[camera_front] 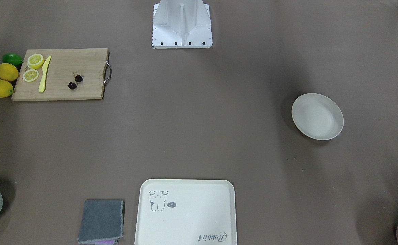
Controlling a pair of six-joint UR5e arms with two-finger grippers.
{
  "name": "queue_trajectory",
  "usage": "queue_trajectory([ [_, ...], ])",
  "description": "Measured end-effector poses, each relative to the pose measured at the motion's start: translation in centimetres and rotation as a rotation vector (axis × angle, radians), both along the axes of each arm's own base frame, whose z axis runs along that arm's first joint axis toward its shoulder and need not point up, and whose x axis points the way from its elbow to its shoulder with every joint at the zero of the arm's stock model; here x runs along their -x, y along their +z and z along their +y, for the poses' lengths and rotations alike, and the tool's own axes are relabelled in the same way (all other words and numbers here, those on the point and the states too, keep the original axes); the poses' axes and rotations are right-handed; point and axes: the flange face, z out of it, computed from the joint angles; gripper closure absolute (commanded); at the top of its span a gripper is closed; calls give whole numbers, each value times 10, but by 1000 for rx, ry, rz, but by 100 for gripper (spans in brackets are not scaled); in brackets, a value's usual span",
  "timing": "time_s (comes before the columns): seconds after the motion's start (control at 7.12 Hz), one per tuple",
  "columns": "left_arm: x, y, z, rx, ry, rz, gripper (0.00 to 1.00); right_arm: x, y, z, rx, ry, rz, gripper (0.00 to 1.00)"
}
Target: Place red cherry on plate
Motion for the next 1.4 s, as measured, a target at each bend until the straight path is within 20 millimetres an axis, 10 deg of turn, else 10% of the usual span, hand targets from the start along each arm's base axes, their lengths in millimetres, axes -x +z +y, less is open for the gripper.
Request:
queue_trajectory([
  [0.7,-103,23,29,-2,-122,-15,3,0,3,6,5,0,-3,0],
  [1.4,-131,56,89,-20,-138,21,4,0,4,7,6,0,-7,0],
])
